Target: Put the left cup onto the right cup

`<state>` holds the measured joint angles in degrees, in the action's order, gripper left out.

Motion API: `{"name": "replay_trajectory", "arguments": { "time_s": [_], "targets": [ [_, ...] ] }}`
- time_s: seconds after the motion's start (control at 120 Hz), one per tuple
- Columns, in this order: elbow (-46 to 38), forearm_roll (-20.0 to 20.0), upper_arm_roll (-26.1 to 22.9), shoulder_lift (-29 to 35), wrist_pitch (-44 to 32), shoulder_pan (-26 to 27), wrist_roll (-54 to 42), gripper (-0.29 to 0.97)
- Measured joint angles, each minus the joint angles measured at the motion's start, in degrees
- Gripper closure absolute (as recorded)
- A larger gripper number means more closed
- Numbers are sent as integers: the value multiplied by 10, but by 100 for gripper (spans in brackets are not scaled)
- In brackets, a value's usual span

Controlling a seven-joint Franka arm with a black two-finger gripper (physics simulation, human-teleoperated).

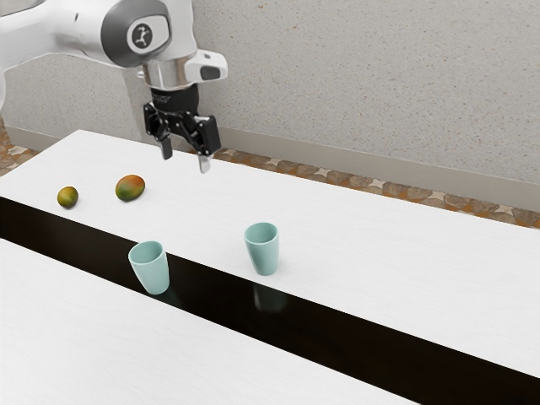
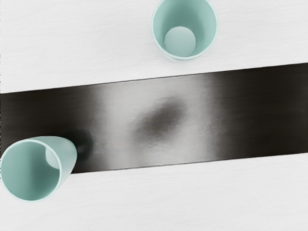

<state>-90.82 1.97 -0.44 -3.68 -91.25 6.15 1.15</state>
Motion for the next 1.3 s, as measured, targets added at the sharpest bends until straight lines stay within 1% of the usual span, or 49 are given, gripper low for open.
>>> {"name": "replay_trajectory", "arguments": {
  "time_s": [0.292, 0.567, 0.792, 0.967, 1.1, 1.3],
  "targets": [
    [-21, -2, 7, 4, -15, -21, -4, 0],
    [-97, -11, 19, 5, -63, -54, -9, 0],
    [-171, -23, 21, -3, -114, -69, -11, 7],
    [-202, -31, 22, -24, -166, -90, -12, 12],
    [-204, -38, 35, -52, -196, -93, -13, 16],
    [-219, -58, 38, -78, -227, -98, -14, 20]
  ]
}}
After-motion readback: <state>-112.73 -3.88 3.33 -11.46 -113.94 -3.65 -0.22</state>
